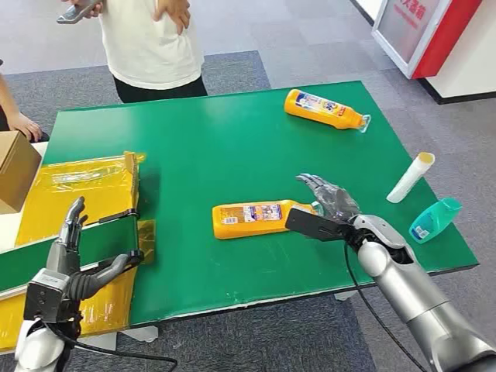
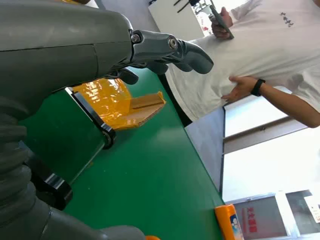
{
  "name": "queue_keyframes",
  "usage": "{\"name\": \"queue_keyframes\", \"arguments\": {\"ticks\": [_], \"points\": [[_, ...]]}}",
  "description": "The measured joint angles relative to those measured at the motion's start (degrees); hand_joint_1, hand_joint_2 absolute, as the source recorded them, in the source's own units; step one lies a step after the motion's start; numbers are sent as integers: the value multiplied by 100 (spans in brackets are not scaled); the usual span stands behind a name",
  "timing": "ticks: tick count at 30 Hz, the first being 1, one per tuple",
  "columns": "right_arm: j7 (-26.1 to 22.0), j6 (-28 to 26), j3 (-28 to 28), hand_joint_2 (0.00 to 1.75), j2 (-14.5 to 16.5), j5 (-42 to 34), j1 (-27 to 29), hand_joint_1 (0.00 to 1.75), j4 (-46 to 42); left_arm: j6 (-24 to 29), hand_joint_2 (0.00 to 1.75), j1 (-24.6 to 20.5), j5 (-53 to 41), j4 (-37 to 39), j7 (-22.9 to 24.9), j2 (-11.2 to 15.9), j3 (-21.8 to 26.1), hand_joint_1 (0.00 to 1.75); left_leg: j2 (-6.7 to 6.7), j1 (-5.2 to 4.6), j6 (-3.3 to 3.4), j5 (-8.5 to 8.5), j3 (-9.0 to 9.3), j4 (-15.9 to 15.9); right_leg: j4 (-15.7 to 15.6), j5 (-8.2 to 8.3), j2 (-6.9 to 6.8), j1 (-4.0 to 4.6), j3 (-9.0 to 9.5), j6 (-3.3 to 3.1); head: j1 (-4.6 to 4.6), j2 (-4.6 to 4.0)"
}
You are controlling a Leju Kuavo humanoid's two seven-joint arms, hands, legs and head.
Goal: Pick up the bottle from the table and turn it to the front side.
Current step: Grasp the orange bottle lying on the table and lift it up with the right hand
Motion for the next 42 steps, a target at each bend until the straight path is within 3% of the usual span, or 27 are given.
{"name": "queue_keyframes", "arguments": {"ticks": [19,28,37,42], "points": [[25,384,731,175,720,-213,-1147,0,2084,-62,175,-320,100,386,-11,-7,-143,0,0,1,-2,16,-7,0,0,13,1,0,-10,1,-1,0],[84,405,869,175,876,-259,-1321,0,2479,-62,175,-358,101,509,-11,-7,-191,0,0,1,-2,16,-11,0,0,14,1,0,-12,1,1,0],[302,307,947,175,1298,-368,-1619,0,3257,-63,175,-541,108,684,-13,-9,-329,0,0,3,-7,23,-13,0,1,19,1,1,-17,2,-1,0],[327,142,953,175,1385,-400,-1742,0,3640,-52,175,-581,112,747,-13,-8,-401,0,0,2,-6,23,-17,0,1,20,1,0,-18,3,0,0]]}}
